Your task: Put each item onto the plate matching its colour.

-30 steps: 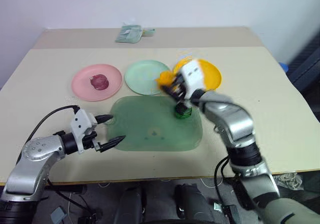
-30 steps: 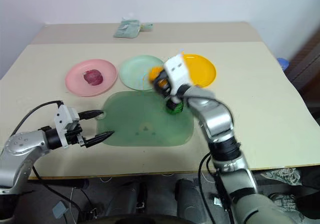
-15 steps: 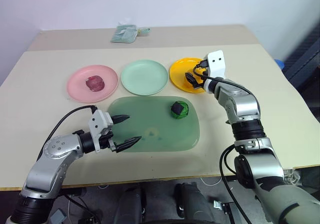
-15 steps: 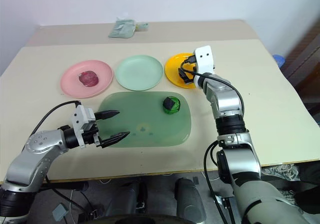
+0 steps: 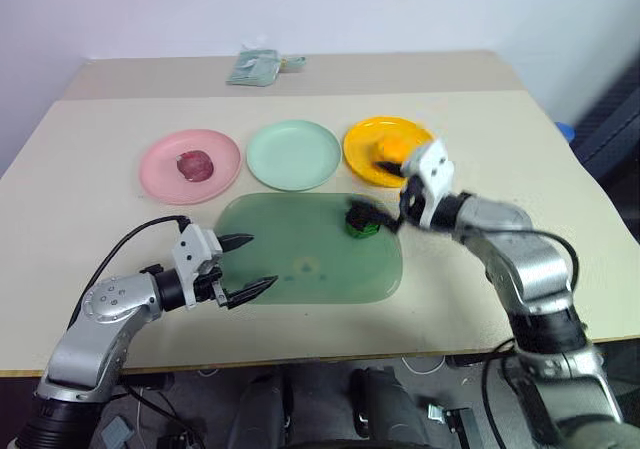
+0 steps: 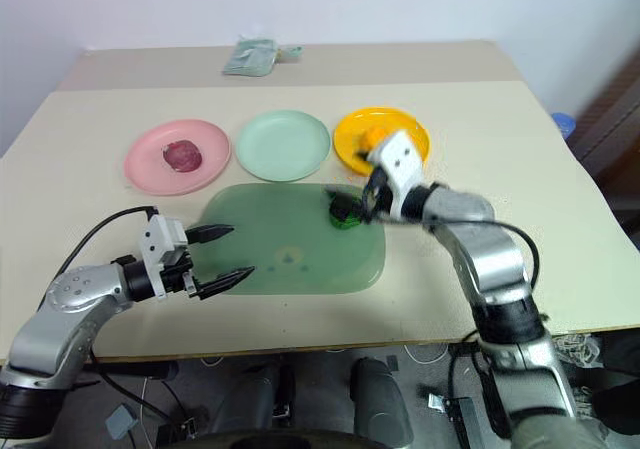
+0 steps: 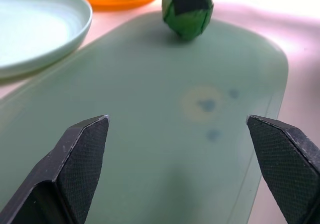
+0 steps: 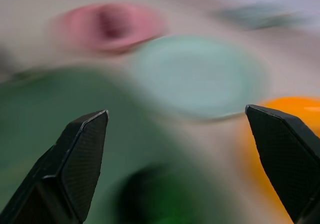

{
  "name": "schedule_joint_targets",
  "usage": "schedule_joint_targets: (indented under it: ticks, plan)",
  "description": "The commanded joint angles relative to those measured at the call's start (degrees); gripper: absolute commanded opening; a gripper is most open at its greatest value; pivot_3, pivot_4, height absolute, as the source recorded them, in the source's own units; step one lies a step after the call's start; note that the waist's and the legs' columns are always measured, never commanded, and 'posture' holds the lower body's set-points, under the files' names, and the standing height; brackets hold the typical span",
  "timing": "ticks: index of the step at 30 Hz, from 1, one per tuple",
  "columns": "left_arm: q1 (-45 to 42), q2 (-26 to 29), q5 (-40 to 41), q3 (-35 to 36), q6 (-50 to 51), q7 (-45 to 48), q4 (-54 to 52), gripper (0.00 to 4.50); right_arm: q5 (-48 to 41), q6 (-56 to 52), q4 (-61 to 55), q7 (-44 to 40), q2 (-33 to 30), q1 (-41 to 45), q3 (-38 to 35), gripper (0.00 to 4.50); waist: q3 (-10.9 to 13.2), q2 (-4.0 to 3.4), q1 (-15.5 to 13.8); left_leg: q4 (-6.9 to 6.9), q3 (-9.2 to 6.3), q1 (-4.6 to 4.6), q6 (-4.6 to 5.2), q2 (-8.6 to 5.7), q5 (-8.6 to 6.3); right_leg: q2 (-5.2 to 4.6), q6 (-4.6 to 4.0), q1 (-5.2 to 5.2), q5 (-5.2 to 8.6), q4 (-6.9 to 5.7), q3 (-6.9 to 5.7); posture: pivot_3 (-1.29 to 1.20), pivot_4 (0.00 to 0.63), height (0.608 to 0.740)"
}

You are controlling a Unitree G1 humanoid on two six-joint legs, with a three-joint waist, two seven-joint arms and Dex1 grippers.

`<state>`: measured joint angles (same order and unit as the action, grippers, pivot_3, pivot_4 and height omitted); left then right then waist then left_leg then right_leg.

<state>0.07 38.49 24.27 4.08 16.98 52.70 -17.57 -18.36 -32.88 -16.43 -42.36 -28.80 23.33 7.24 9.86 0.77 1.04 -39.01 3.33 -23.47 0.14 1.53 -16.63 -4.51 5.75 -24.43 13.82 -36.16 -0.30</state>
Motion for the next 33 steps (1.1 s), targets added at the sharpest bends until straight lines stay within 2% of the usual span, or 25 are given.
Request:
schedule_joint_targets:
  ticks: [1,9,16,20,23,24,28,33]
  plan:
    - [-1.19,0.25,0.57,0.47,-1.04,0.93,-0.49,4.5,1.19,-0.38,-2.11,0.7,-0.42,0.0,1.4,4.47,0.0,0.0,-0.05,-0.03,0.01,0.0,0.0,0.0,0.0,0.0,-0.11,0.0,0.06,0.0,0.01,0.0,0.15,0.733]
    - [-2.08,-0.16,0.47,-0.26,-0.61,1.14,-0.73,4.5,7.08,0.39,4.31,7.79,2.35,1.52,2.5,4.47,0.0,0.01,-0.35,-0.03,0.01,-0.01,0.0,-0.03,0.0,-0.01,-0.1,0.0,0.04,0.0,0.0,0.0,0.15,0.733]
    - [-1.15,0.0,0.53,0.03,-0.16,0.57,-2.26,4.5,8.66,0.83,5.15,7.6,1.72,0.31,2.67,4.47,0.0,0.01,-0.29,-0.02,0.01,-0.01,0.0,-0.03,0.0,0.0,0.02,0.0,-0.02,0.0,0.0,0.0,0.15,0.733]
    - [-1.18,-0.05,0.43,-0.15,0.05,0.23,-2.66,4.5,9.51,0.72,5.42,8.01,1.98,0.52,2.71,3.32,0.0,0.01,-0.31,-0.02,0.01,-0.01,0.0,-0.03,0.0,0.0,0.02,0.0,-0.02,0.0,0.0,0.0,0.15,0.733]
    - [-1.33,-0.07,0.42,-0.22,0.07,0.09,-2.71,4.5,10.36,1.13,5.62,8.54,2.12,0.64,2.77,1.81,0.0,0.01,-0.31,-0.02,0.01,-0.01,0.0,-0.03,0.0,0.0,0.02,0.0,-0.02,0.0,0.0,0.0,0.15,0.733]
    - [-1.38,-0.05,0.41,-0.23,0.04,0.05,-2.67,4.5,10.68,1.34,5.63,8.74,2.17,0.8,2.72,1.46,0.0,0.01,-0.31,-0.03,0.01,-0.01,0.0,-0.03,0.0,0.0,0.02,0.01,-0.02,0.0,0.0,0.0,0.15,0.733]
    - [-1.77,0.08,0.37,-0.07,0.07,-0.08,-2.26,4.5,10.47,2.51,6.16,9.61,3.96,3.55,1.67,1.46,0.0,0.01,-0.27,-0.03,0.01,-0.01,0.0,-0.03,0.0,0.0,0.03,0.0,-0.02,0.0,0.0,0.0,0.15,0.733]
    - [-3.19,-0.45,0.54,4.92,-0.95,-3.46,2.45,4.5,10.12,3.72,13.85,14.02,13.23,15.34,1.38,1.46,0.0,0.0,0.33,-0.02,0.01,0.01,-0.01,0.05,0.0,0.11,0.04,-0.03,-0.03,-0.06,0.0,0.0,0.15,0.733]
